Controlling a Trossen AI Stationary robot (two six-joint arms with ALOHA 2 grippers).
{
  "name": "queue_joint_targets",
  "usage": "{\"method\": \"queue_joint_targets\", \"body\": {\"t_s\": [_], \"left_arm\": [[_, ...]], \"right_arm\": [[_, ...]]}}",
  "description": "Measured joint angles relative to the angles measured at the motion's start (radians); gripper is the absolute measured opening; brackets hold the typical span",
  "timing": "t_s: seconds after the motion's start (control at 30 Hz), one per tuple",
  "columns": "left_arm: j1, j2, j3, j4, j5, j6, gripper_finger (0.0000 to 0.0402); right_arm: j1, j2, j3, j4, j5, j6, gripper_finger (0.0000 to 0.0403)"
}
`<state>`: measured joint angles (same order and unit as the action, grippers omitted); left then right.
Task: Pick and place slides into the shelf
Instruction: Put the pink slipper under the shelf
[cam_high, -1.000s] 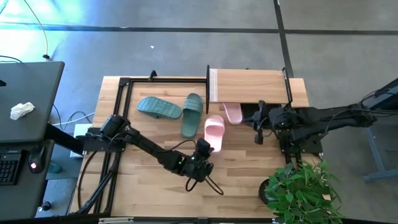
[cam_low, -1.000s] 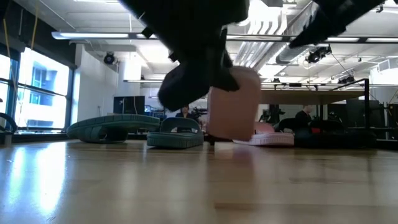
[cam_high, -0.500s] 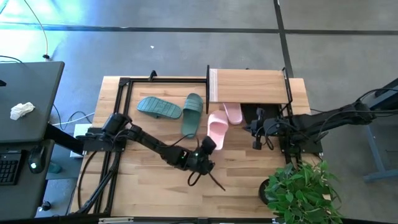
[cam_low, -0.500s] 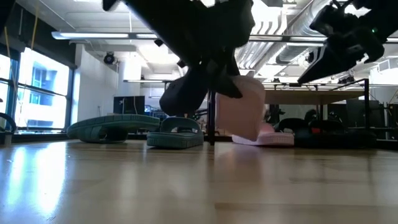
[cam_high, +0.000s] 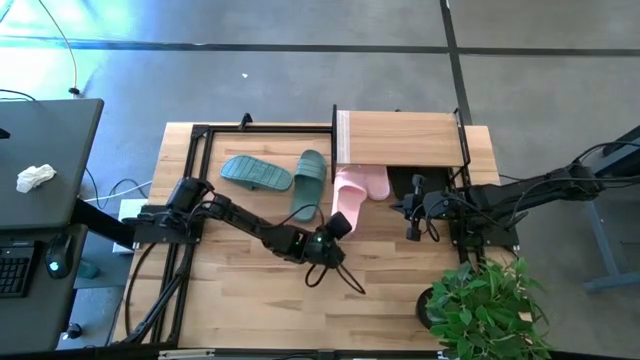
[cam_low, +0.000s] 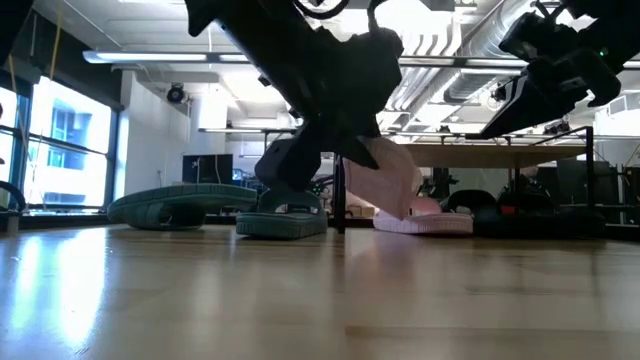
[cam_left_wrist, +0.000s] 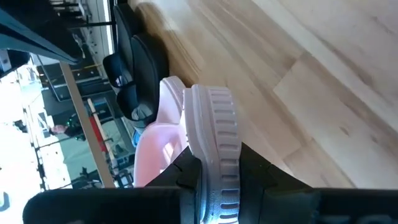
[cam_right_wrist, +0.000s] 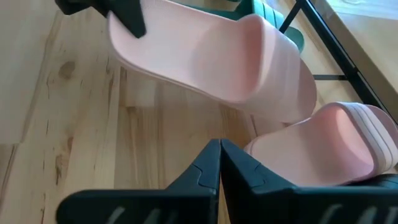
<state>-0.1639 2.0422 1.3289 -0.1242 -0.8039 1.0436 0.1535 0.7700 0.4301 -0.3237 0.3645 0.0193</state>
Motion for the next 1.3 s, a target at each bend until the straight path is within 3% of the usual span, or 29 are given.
{"method": "queue_joint_targets", "body": {"t_s": [0.4,0.7,1.1,1.3], "left_arm": [[0.052,-0.001,0.001,-0.037,-0.016,0.025,0.0042],[0.044,0.011,0.126,-0.202,-0.066,0.001,0.0042],[0.074,0.162,0.266,-0.379,-0.091,0.006,0.0042],[0.087,0.250,0.344,-0.391,-0.104,0.008,0.0042]], "right_arm": [[0.000,0.000,0.000,0.000,0.000,0.000,0.0000],[0.000,0.000,0.000,-0.001,0.000,0.000,0.0000],[0.000,0.002,-0.001,-0.008,-0.006,0.000,0.0000],[0.000,0.002,-0.001,-0.016,-0.009,-0.001,0.0000]]}}
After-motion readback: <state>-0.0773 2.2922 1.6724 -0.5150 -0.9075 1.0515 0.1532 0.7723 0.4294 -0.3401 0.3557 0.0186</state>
